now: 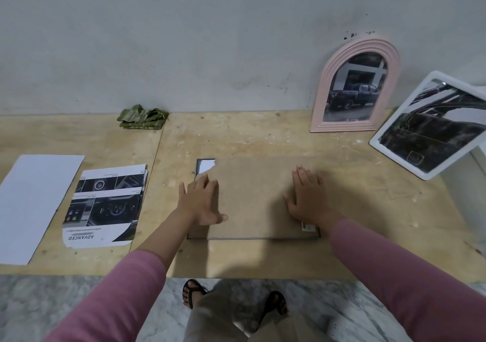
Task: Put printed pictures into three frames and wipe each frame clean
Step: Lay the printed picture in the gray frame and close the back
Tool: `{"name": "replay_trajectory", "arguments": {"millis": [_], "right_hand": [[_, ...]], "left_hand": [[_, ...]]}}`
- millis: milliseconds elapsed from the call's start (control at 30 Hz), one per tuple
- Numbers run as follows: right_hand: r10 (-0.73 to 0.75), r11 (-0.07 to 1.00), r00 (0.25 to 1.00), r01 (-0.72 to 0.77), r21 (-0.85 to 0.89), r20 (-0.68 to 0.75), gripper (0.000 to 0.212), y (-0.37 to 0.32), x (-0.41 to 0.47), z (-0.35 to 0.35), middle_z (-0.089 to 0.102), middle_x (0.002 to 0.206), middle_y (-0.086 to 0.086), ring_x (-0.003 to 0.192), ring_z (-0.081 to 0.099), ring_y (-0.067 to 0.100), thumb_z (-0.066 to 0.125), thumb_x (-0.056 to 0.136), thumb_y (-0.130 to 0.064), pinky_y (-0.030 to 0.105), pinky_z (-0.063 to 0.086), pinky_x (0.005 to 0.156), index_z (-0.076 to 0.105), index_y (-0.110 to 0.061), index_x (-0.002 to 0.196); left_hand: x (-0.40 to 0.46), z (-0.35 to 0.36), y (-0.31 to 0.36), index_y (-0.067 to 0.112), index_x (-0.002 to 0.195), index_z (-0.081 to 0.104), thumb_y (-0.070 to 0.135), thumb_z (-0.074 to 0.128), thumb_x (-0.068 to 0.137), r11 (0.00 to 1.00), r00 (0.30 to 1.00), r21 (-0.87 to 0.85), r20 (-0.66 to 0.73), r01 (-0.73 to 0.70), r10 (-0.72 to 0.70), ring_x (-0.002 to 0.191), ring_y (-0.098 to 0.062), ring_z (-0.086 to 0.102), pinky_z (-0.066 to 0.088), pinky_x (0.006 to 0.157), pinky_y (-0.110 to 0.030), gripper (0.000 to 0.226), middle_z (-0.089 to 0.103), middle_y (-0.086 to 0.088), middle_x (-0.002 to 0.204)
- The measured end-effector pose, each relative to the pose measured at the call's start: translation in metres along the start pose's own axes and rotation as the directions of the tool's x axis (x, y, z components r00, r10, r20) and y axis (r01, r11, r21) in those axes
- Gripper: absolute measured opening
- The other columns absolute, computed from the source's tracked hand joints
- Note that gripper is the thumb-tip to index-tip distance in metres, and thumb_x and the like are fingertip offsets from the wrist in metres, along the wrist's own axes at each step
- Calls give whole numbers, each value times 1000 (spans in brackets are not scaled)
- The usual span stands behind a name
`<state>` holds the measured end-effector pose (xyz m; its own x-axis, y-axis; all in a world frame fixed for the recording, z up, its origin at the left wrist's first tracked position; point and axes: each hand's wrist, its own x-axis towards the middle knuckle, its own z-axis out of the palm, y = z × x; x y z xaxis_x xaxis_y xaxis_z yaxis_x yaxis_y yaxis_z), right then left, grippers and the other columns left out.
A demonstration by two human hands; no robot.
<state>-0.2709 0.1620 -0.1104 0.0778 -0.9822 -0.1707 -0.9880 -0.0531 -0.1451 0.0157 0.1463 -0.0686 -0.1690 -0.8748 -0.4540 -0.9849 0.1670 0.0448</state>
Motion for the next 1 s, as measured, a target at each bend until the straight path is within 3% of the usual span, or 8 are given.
{"name": "replay_trajectory", "arguments": {"millis": [100, 267, 433, 633, 800, 1000], "right_hand": [[-29, 999, 999, 30, -35, 29, 82, -1, 4, -5, 49, 136, 24, 124, 50, 36, 29, 74, -51, 53, 36, 102, 50, 4, 129], [-25, 999, 1000, 26, -44, 11, 84, -3, 0, -8, 34, 149, 20, 137, 34, 33, 25, 77, -52, 50, 21, 112, 35, 1, 141], [-32, 998, 999, 32, -60, -2, 84, 1, 1, -6, 18, 156, 14, 144, 18, 27, 29, 79, -52, 46, 8, 115, 20, -5, 148], [-70, 993, 997, 65, -97, -46, 80, 2, 2, 1, 33, 149, 20, 137, 33, 34, 42, 78, -47, 50, 21, 112, 35, 1, 141], [-86, 989, 996, 82, -123, -31, 75, 6, 6, 3, 55, 130, 23, 116, 55, 36, 55, 63, -42, 54, 42, 96, 57, 3, 122], [-74, 997, 991, 71, -30, -113, 66, 9, 17, -11, 58, 118, 18, 101, 58, 34, 53, 60, -47, 46, 43, 86, 60, -4, 110]], "left_hand": [[10, -9, 17, 20, 141, 25, 80, 62, 57, 998, 999, 53, -15, -30, 31, 144, -28, 14, 0, 112, -61, 109, 14, -6, 155], [30, -24, 49, 17, 152, -2, 70, 74, 54, 989, 992, 100, 73, -112, 105, 148, -24, -4, -4, 113, -62, 135, -10, -7, 161], [36, -30, 51, 16, 152, 1, 67, 81, 47, 988, 993, 116, 75, -102, 94, 148, -25, 3, 3, 113, -61, 141, -6, -6, 161], [40, -29, 49, 17, 151, 9, 72, 79, 41, 983, 992, 139, 55, -122, 116, 147, -25, 14, 7, 115, -55, 142, 4, -4, 161], [41, -32, 53, 16, 147, 21, 72, 80, 35, 975, 990, 176, 49, -137, 130, 136, -30, 31, 15, 114, -50, 138, 23, -4, 151], [42, -35, 64, 11, 143, 22, 72, 80, 39, 947, 994, 302, 68, -107, 90, 131, -32, 36, 19, 112, -49, 133, 30, -7, 144]]}}
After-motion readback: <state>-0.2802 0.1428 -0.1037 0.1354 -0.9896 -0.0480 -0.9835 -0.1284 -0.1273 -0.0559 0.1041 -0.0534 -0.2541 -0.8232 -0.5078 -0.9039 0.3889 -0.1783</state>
